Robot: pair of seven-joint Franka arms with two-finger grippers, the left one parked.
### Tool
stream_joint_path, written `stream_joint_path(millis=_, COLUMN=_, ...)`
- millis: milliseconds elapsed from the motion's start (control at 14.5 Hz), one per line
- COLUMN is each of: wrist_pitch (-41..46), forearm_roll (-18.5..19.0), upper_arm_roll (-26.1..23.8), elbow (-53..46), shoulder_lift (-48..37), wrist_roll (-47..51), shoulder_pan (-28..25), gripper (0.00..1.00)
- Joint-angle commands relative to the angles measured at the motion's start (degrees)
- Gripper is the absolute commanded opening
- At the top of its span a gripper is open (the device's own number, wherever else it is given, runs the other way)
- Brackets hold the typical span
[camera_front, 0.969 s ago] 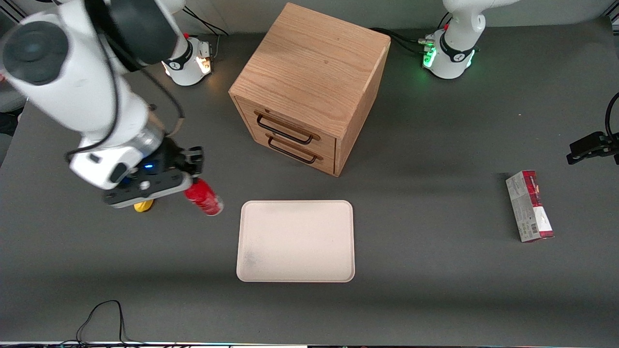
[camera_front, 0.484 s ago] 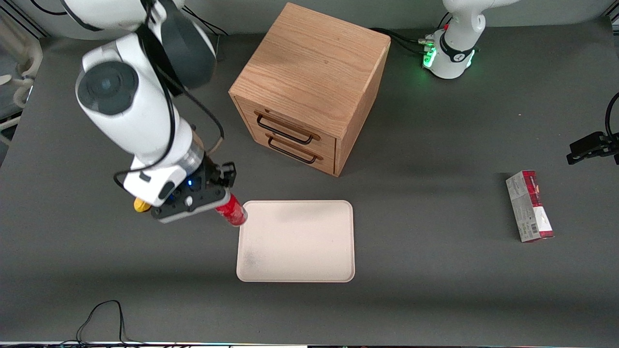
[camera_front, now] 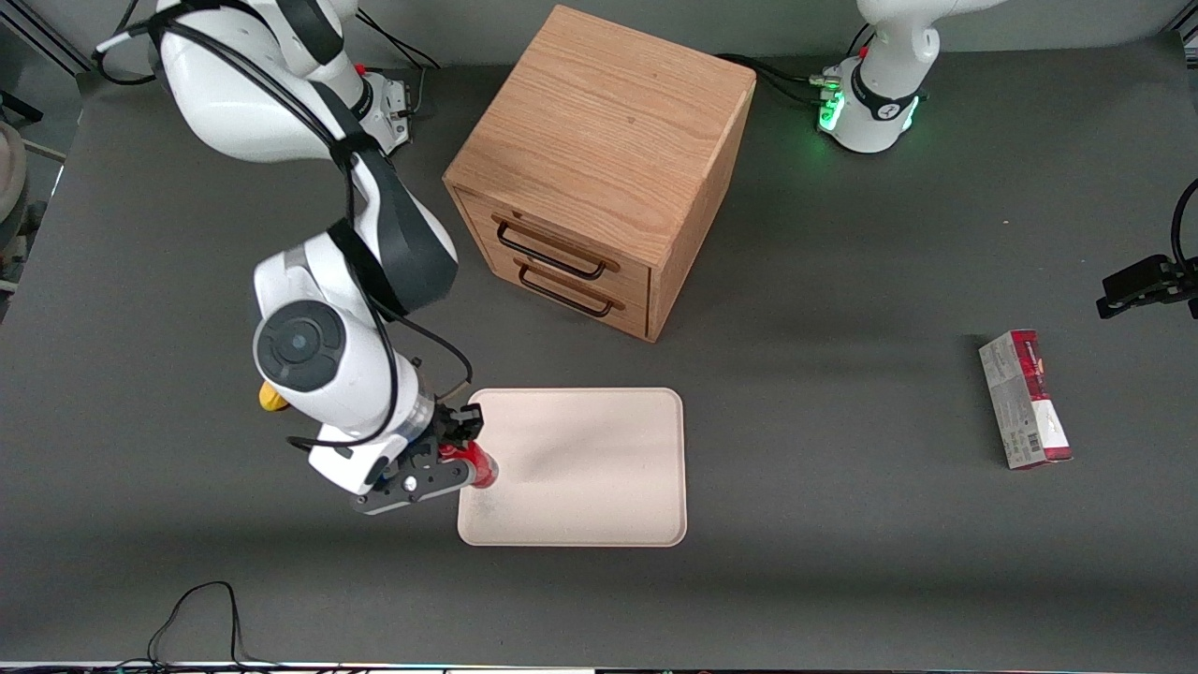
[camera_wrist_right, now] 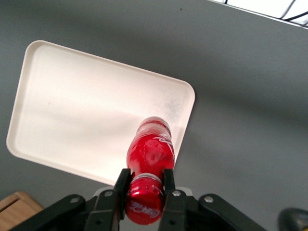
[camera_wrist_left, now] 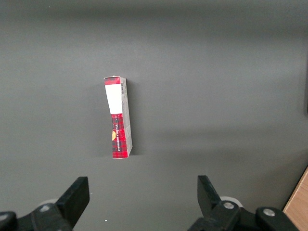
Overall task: Place coke bottle on tray
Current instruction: 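Lower the bottle upright onto the tray's corner and open the gripper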
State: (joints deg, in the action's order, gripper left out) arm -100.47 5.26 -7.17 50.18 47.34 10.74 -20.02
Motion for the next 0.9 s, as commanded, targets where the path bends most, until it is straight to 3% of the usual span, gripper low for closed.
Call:
stream_joint_path(millis=0, wrist_pitch=-1.9, forearm_roll=1.2, upper_arm_roll=0.8, elbow=-2.7, shoulder_lift=2.8, wrist_roll=-1.7, shoulder_pan=-0.2, gripper=0.0)
stream_joint_path(millis=692, wrist_pitch=-6.4, forearm_roll=1.2, upper_arm_roll=1.4, elbow=-2.0, shoulder_lift=7.9, wrist_roll=-2.9, shoulder_pan=-0.1, gripper=0.0)
stream_joint_path(millis=761, wrist_pitch=-6.5, forearm_roll=1.2, upper_arm_roll=1.3, elbow=-1.9, shoulder_lift=7.9, wrist_roll=-2.4, shoulder_pan=-0.1, gripper=0.38)
stream_joint_path(millis=830, wrist_pitch=-6.7, forearm_roll=1.1, upper_arm_roll=1.3, elbow=-1.6, shoulder_lift=7.9, wrist_roll=-2.4, shoulder_pan=-0.1, gripper=0.99)
